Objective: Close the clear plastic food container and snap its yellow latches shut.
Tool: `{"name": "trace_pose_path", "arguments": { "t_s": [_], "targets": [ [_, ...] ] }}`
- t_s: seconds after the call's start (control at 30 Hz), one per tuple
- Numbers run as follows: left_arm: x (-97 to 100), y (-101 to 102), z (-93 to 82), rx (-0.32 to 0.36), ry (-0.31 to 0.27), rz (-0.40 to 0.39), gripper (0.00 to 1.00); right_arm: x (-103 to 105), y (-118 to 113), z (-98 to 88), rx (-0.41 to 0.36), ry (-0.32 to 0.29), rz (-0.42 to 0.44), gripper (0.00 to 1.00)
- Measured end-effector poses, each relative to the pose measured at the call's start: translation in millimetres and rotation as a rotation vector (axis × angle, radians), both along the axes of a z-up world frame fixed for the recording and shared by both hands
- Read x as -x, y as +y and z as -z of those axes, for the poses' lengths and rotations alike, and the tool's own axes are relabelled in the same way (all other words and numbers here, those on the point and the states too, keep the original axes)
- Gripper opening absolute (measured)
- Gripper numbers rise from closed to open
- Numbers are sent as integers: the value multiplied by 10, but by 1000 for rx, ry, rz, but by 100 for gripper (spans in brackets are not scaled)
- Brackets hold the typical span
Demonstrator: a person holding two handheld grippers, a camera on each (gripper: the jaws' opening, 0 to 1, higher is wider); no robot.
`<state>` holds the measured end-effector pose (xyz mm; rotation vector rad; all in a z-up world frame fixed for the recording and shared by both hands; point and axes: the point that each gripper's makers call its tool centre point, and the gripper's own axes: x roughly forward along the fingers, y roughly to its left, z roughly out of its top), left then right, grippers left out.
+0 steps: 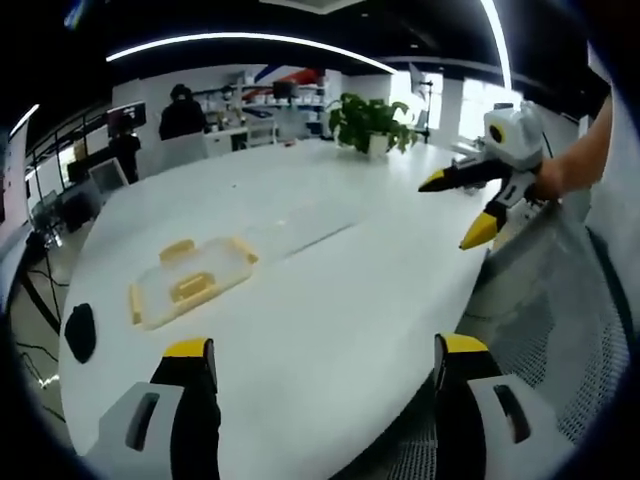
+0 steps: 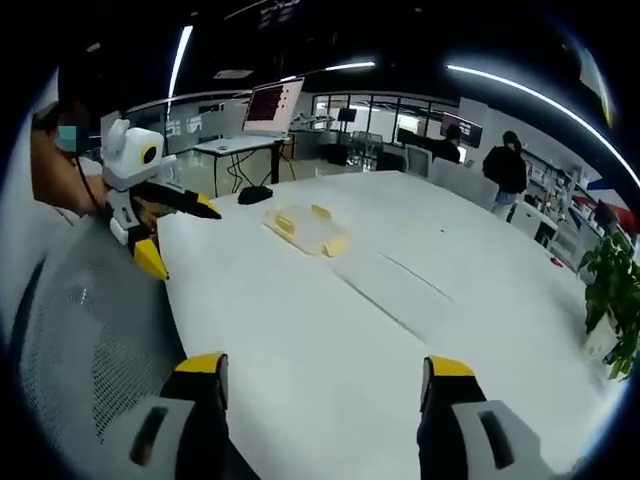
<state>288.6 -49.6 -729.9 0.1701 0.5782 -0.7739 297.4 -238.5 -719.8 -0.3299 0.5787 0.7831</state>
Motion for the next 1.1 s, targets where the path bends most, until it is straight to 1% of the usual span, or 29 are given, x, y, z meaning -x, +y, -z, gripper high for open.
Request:
{"name": "trace_pose_path", "arguments": {
  "t_s": [0.03, 0.07, 0.13, 0.2, 0.4, 0.6, 0.73, 0.8, 1.1],
  "targets": [
    [-15, -3, 15, -1, 2, 9, 89, -14, 15, -5, -3, -3, -1, 77],
    [-35, 2, 56, -20, 11, 26, 89, -37, 37, -14, -3, -9, -4, 77],
    [-84, 7, 59, -24, 5, 32, 89, -53, 60, -12, -12, 0, -10, 77],
    [-129, 8, 44, -28, 10, 33, 89, -67, 62, -8, -13, 8, -10, 76],
    [-255, -22, -33, -16, -10, 29, 89, -99, 56, 2, -16, 16, -19, 76],
    [-290, -9, -27, -27, -10, 34, 88, -157, 125, -2, -24, 16, -36, 75],
    [-324, 66, -47, -22, -11, 8, 88, -189, 192, -18, -32, 16, -52, 74],
    [-326, 101, -41, -23, -8, -1, 88, -205, 227, -11, -23, 15, -67, 74],
    [-294, 325, -3, -53, 5, -22, 88, -323, 355, 6, -18, 19, -106, 71]
  ]
}}
